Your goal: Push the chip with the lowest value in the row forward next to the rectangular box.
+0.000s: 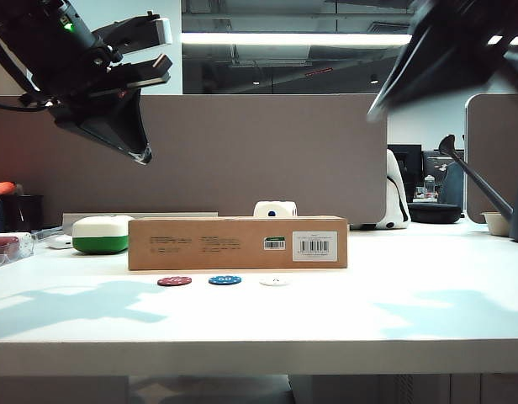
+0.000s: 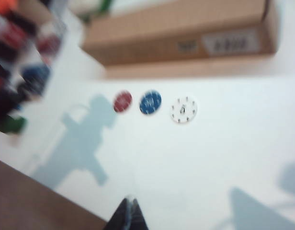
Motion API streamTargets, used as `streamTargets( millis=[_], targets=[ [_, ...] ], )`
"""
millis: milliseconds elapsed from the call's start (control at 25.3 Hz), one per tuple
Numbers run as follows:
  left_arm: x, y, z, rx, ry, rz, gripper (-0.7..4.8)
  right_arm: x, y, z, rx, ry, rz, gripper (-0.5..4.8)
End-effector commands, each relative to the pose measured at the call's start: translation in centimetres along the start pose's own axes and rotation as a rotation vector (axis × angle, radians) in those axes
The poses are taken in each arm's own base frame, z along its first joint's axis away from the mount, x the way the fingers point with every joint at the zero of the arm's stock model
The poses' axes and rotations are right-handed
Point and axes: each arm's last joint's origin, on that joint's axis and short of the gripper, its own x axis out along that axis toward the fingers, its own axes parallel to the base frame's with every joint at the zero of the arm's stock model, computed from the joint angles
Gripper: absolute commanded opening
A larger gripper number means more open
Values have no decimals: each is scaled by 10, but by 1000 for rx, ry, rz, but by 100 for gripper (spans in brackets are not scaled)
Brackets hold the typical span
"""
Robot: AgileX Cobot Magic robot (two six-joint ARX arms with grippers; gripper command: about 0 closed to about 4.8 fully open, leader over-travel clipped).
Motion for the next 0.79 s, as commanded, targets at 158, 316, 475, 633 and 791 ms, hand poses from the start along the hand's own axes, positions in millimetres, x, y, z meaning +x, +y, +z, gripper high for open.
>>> streamTargets(
  millis=[158, 316, 475, 633, 791],
  targets=[
    [-1, 0, 3, 0, -18, 1, -5, 98, 13, -10, -95, 100, 1, -6],
    [-1, 0, 3, 0, -18, 0, -5, 133, 5, -12, -78, 199, -58, -6],
    [-1, 0, 3, 0, -18, 0, -5, 156, 0, -13, -70, 236, -105, -6],
    [-1, 0, 3, 0, -18, 0, -5, 168, -7, -16, -83, 255, -199, -6],
    [-1, 0, 3, 0, -17, 1, -5, 170, -8, -18, -111, 253, -220, -6]
  ],
)
